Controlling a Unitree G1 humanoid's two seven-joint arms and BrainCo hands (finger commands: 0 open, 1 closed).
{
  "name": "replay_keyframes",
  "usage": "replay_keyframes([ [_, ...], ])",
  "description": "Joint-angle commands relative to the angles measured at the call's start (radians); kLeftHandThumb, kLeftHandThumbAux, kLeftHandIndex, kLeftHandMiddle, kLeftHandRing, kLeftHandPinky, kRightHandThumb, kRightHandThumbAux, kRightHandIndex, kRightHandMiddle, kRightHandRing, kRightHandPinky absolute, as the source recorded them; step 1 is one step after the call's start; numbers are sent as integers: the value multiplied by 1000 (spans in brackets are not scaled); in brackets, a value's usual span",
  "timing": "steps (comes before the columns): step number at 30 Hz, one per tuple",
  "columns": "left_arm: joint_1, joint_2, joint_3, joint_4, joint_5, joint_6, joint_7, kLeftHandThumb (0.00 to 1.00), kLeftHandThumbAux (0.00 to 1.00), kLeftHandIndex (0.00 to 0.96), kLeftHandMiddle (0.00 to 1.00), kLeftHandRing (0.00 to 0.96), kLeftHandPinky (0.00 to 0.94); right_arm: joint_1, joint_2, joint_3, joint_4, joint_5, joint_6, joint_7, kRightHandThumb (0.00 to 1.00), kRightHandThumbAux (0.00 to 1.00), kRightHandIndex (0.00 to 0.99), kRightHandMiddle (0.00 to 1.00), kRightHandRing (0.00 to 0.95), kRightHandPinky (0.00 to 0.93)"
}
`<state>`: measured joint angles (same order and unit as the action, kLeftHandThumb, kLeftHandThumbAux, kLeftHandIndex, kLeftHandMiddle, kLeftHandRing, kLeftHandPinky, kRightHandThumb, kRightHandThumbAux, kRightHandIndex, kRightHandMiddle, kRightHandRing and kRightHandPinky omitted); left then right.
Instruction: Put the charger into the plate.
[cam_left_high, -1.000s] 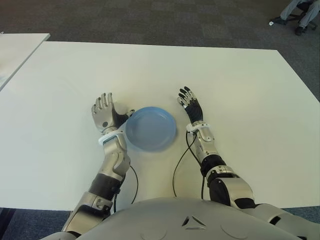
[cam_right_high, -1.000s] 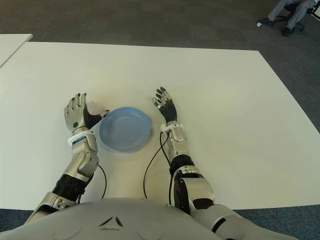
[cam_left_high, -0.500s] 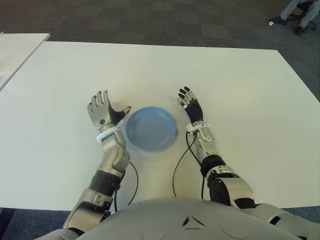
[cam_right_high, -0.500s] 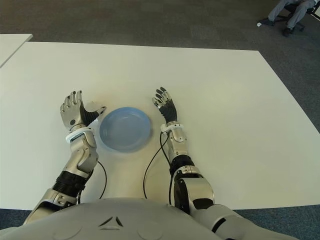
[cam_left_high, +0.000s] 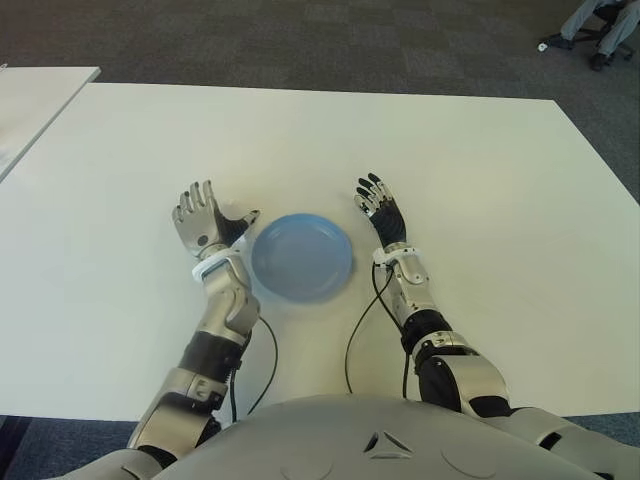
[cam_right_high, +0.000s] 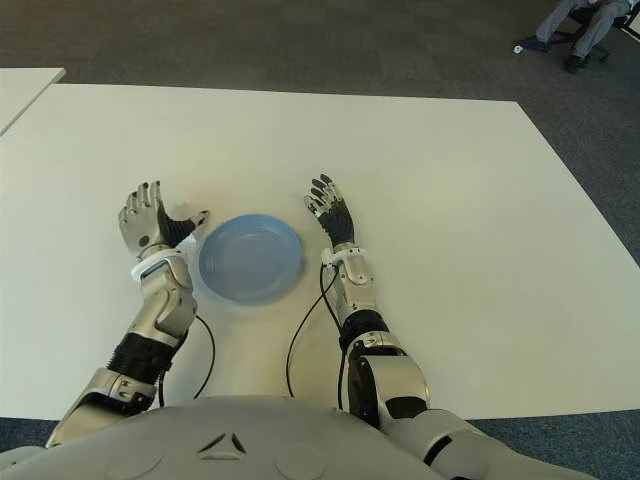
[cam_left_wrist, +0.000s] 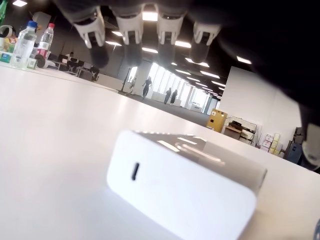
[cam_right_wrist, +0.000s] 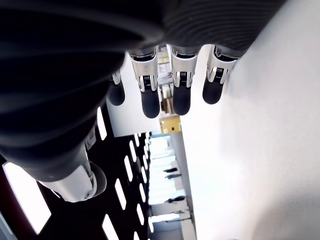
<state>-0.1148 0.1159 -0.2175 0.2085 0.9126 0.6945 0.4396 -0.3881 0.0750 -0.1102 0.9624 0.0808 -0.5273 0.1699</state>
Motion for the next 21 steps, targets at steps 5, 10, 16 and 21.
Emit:
replay_keyframes([
  [5, -41, -2, 19, 85, -46, -7, 41, 144, 484, 0, 23, 16, 61, 31, 0, -7, 26, 9, 20, -1, 64, 697, 72, 148, 110, 96],
  [10, -65, -5, 28, 136, -75, -15, 65, 147, 485, 0, 28, 24, 72, 33, 0, -6, 24, 8, 21, -2, 63, 696, 71, 145, 109, 97],
  [16, -95, -6, 36, 209, -110, -34, 99, 147, 476, 0, 33, 32, 80, 37, 0, -4, 18, 6, 24, -6, 59, 690, 71, 144, 108, 91],
  [21, -112, -6, 36, 264, -134, -54, 122, 138, 469, 0, 37, 33, 74, 40, 2, -4, 11, 6, 26, -7, 58, 687, 71, 145, 108, 91],
])
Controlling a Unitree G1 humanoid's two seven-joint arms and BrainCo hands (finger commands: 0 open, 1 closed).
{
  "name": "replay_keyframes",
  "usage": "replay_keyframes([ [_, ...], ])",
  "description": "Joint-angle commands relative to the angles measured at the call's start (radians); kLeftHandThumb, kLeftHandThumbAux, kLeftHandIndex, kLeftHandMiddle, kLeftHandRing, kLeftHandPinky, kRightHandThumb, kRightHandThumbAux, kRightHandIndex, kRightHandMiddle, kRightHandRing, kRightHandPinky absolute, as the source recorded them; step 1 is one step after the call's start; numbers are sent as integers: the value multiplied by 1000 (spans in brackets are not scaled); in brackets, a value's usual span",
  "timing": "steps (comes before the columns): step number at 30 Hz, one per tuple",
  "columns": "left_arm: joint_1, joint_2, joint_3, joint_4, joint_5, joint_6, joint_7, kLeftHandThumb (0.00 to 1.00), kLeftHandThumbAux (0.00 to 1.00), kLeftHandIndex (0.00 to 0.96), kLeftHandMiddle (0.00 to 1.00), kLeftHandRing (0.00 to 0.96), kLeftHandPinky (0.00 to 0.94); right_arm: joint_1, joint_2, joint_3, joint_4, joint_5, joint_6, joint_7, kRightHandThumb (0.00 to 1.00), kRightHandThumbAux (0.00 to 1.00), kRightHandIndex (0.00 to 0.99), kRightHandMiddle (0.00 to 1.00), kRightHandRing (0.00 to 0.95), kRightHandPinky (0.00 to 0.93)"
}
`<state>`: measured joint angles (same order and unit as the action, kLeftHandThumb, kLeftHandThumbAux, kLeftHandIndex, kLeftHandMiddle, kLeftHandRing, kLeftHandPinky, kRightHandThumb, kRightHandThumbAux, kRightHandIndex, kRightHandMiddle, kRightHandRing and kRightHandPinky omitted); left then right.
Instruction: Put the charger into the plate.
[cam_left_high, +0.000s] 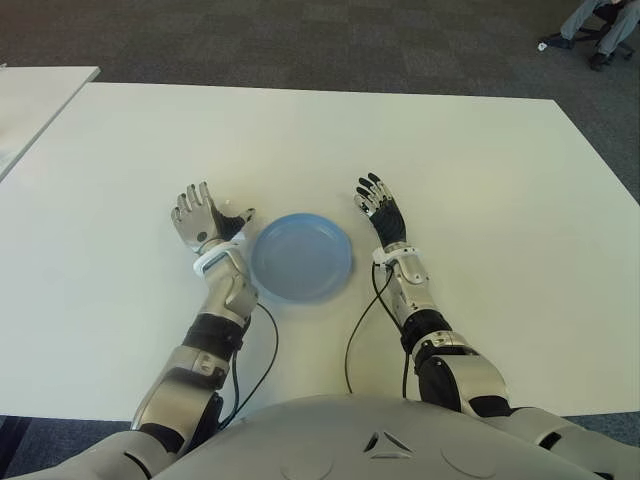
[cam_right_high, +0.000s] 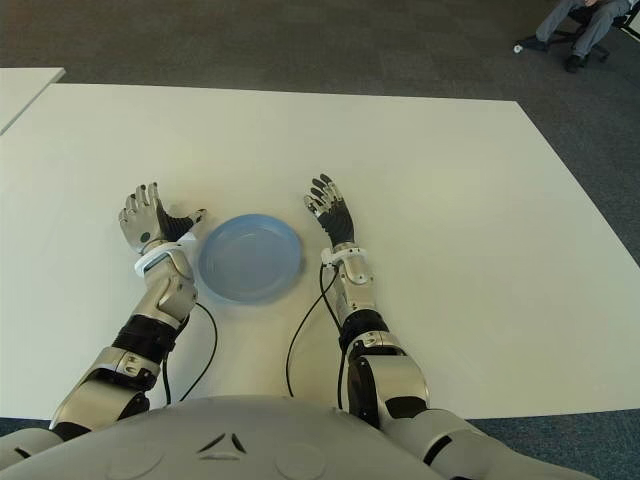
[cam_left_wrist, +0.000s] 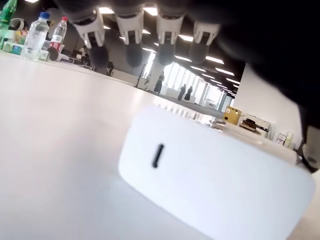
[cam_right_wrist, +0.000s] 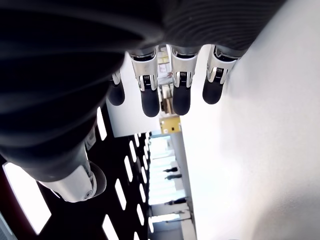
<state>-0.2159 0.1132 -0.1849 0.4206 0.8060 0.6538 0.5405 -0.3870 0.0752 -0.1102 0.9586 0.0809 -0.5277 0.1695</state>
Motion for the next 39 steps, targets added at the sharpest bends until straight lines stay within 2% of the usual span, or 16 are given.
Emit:
replay_keyframes([
  [1, -11, -4, 2, 62, -31, -20, 28, 135, 468, 0, 38, 34, 76, 39, 2, -4, 13, 6, 27, -7, 58, 687, 71, 145, 108, 92],
  [7, -6, -8, 1, 97, -48, -51, 62, 126, 463, 0, 46, 43, 89, 43, 3, -2, 4, 2, 29, -14, 56, 687, 73, 145, 109, 95],
  [27, 14, -44, -13, 159, -73, -53, 114, 114, 458, 0, 44, 45, 89, 52, 2, 9, -15, -2, 32, -26, 54, 670, 79, 151, 109, 88],
  [39, 58, -60, -43, 99, -63, -37, 110, 124, 469, 0, 40, 36, 78, 51, 3, 12, -16, -2, 39, -29, 55, 676, 75, 149, 108, 84],
])
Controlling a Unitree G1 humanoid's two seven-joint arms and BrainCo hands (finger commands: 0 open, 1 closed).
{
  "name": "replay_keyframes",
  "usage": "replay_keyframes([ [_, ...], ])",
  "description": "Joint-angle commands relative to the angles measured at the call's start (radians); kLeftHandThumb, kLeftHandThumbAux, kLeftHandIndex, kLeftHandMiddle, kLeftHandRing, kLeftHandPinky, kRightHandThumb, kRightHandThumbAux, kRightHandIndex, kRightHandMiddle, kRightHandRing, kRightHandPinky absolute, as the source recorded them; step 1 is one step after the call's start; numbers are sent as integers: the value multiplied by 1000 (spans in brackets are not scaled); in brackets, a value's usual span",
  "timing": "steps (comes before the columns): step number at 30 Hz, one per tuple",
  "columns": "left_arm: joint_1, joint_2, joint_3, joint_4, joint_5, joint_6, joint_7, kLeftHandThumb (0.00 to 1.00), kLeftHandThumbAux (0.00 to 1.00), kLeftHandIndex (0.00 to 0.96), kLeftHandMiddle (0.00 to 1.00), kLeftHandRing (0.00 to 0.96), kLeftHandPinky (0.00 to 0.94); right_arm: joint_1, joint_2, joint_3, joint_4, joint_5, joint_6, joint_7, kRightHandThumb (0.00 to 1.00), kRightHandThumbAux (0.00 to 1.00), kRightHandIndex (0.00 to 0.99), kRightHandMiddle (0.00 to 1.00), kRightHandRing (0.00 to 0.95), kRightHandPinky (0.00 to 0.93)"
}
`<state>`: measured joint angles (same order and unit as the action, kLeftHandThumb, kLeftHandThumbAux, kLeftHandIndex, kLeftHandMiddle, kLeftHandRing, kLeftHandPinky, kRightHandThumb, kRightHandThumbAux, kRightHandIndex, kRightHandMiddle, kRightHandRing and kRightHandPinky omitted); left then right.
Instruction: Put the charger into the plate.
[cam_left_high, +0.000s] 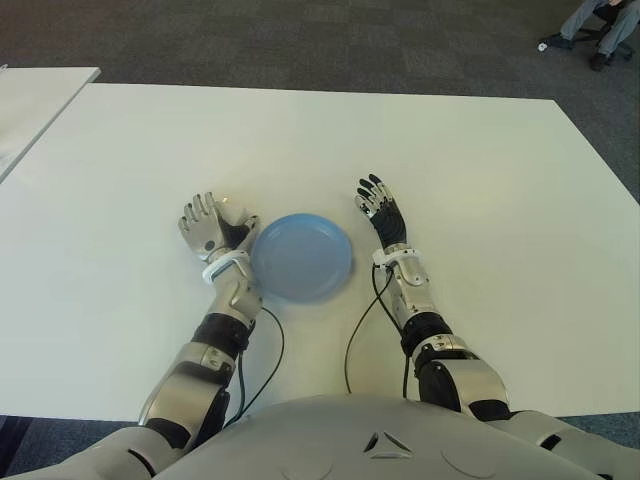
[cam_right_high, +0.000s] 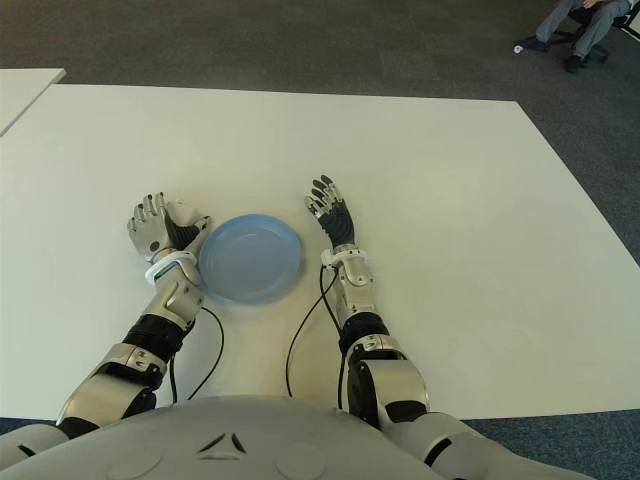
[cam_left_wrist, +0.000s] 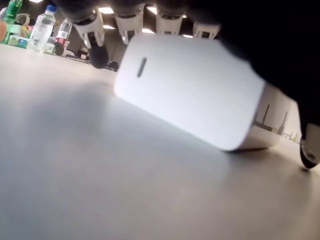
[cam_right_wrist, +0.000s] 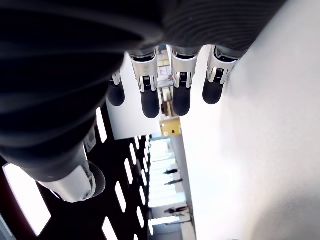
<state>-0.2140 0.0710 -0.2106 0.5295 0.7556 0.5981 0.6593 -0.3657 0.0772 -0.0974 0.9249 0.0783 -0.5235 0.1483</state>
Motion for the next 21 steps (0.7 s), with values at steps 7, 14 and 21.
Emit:
replay_keyframes([
  [7, 94, -11, -45, -69, 0, 38, -31, 127, 486, 0, 31, 32, 83, 28, 3, 0, 18, -1, 36, -13, 51, 674, 76, 149, 107, 84],
  [14, 125, -5, -57, -105, -2, 35, -30, 128, 491, 0, 44, 51, 113, 28, 3, 2, 17, -2, 36, -16, 47, 669, 78, 150, 107, 85],
  [21, 150, -2, -59, -111, -4, 19, -27, 122, 485, 0, 84, 102, 175, 26, 4, 2, 20, -1, 35, -16, 50, 665, 78, 150, 108, 83],
])
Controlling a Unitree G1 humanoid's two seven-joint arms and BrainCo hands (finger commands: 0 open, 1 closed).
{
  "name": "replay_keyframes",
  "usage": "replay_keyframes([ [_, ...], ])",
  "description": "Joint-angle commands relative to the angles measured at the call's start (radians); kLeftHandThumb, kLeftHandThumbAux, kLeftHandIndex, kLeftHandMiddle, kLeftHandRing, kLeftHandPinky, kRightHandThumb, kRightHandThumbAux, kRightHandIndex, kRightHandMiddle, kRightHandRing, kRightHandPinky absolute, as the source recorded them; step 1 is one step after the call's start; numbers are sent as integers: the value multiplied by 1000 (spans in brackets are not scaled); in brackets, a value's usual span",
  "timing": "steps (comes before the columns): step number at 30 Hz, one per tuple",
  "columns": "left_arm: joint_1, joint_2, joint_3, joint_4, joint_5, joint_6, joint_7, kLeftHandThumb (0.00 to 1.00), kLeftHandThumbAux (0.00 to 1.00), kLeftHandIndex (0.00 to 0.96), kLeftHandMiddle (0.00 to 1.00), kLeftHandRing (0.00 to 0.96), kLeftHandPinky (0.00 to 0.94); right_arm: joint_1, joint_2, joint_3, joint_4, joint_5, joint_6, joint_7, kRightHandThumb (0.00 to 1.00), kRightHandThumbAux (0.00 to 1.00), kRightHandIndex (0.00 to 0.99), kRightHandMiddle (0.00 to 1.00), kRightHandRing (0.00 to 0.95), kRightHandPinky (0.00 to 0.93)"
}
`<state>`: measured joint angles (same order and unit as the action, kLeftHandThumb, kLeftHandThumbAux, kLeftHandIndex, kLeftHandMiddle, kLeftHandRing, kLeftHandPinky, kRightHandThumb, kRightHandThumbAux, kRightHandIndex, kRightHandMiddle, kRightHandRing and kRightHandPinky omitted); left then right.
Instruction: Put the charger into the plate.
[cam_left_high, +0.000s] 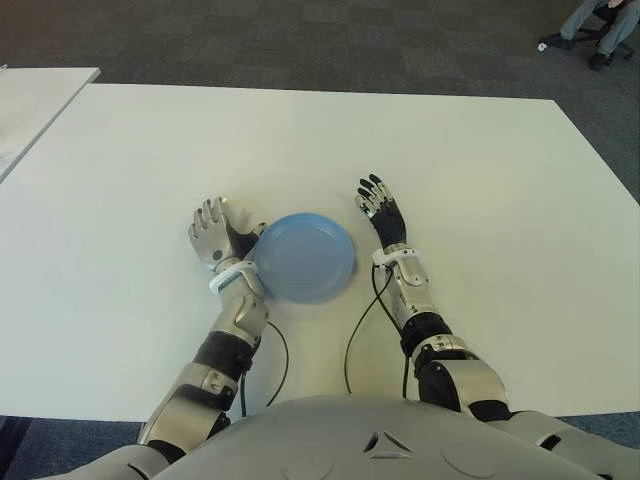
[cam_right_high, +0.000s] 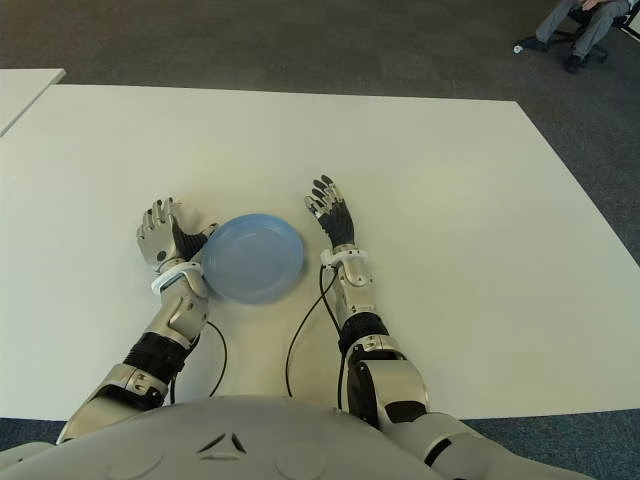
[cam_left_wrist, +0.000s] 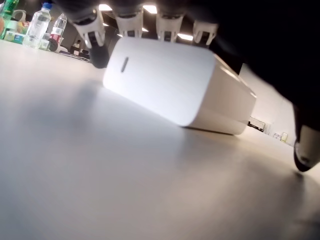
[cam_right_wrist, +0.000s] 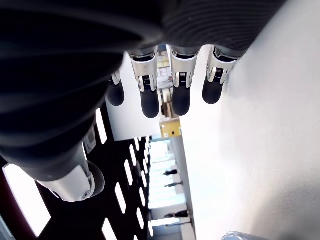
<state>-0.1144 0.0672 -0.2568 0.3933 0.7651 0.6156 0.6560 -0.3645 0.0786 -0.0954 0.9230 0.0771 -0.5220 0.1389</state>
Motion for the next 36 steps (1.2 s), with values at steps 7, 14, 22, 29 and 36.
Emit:
replay_keyframes([
  [7, 53, 1, -17, 32, -5, 22, -30, 191, 475, 9, 241, 274, 332, 25, 4, -1, 21, 1, 31, -6, 50, 666, 80, 149, 105, 81],
  [14, 54, -3, -12, 32, -2, 29, -28, 282, 457, 34, 351, 396, 403, 23, 2, -2, 23, 4, 30, -3, 45, 670, 80, 147, 104, 81],
  [22, 56, -12, -3, 34, 4, 40, -20, 334, 437, 53, 384, 426, 413, 23, 1, -4, 22, 6, 34, 1, 48, 673, 79, 147, 105, 80],
  [29, 61, -16, 7, 33, -3, 36, -20, 331, 432, 66, 403, 436, 413, 22, 0, -5, 24, 7, 34, 4, 48, 670, 79, 146, 105, 82],
  [36, 61, -24, 12, 29, -11, 53, -39, 314, 425, 69, 400, 427, 408, 21, -2, -7, 25, 10, 36, 8, 46, 669, 80, 148, 107, 81],
])
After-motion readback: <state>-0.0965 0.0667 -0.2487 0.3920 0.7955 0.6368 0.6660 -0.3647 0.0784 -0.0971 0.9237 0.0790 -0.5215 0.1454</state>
